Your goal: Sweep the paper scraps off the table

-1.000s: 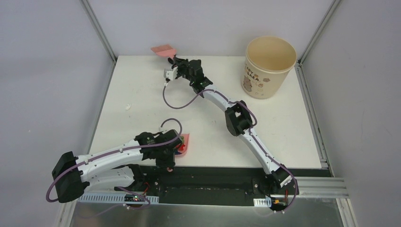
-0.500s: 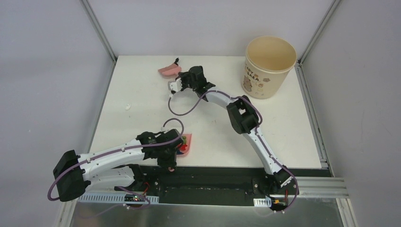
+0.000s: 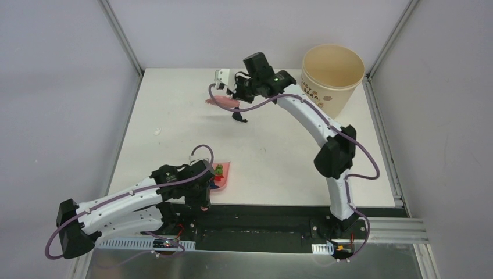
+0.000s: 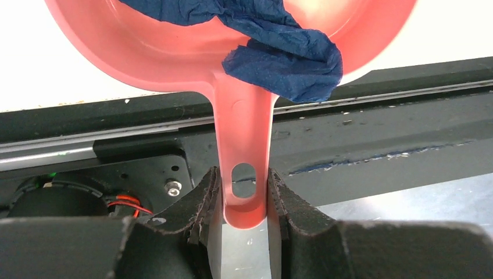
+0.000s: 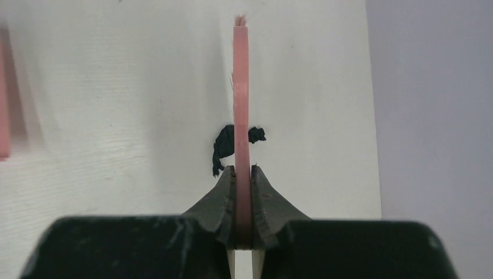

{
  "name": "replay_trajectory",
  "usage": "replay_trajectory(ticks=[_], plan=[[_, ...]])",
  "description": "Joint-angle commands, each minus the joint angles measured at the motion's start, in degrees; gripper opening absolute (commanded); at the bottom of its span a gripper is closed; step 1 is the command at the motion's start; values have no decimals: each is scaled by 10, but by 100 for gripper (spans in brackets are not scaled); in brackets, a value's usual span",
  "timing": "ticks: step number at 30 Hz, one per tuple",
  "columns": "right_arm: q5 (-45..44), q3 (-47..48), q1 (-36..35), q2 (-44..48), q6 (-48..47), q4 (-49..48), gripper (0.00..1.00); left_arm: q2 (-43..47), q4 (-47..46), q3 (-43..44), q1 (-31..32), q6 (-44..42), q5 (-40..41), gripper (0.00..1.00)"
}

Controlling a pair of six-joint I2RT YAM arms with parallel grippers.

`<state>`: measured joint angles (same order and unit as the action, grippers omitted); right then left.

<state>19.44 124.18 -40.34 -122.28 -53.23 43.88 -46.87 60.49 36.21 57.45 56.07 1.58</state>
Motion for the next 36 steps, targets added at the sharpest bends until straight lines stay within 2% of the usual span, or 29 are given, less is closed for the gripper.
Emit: replay_trajectory(ticks=[1, 5, 9, 12, 15, 19, 22, 27, 31, 36], plan=[[-31, -6, 3, 136, 152, 49, 0, -49, 6, 37, 6, -31, 7, 0], [-158, -134, 3, 189, 148, -87, 0, -110, 14, 79, 6, -71, 7, 0], [-248, -176, 12, 167, 160, -134, 0, -170, 22, 119, 6, -114, 38, 0], [-260, -188, 20, 141, 180, -159, 0, -211, 0, 135, 3, -137, 48, 0], [-247, -207, 24, 113, 171, -209, 0, -256, -42, 135, -13, -157, 17, 0], [-268, -152, 30, 34, 166, -229, 0, -292, -103, 134, -24, -149, 2, 0], [-235, -101, 31, -6, 172, -200, 0, -312, -124, 149, -34, -148, 4, 0], [-63, -83, 24, 2, 152, -41, 0, -354, -127, 179, -61, -163, -2, 0], [-35, -158, -1, 70, 118, 55, 0, -379, -130, 188, -74, -180, 5, 0], [1, -320, -32, 210, 107, 138, 0, -409, -154, 180, -86, -186, 3, 0]])
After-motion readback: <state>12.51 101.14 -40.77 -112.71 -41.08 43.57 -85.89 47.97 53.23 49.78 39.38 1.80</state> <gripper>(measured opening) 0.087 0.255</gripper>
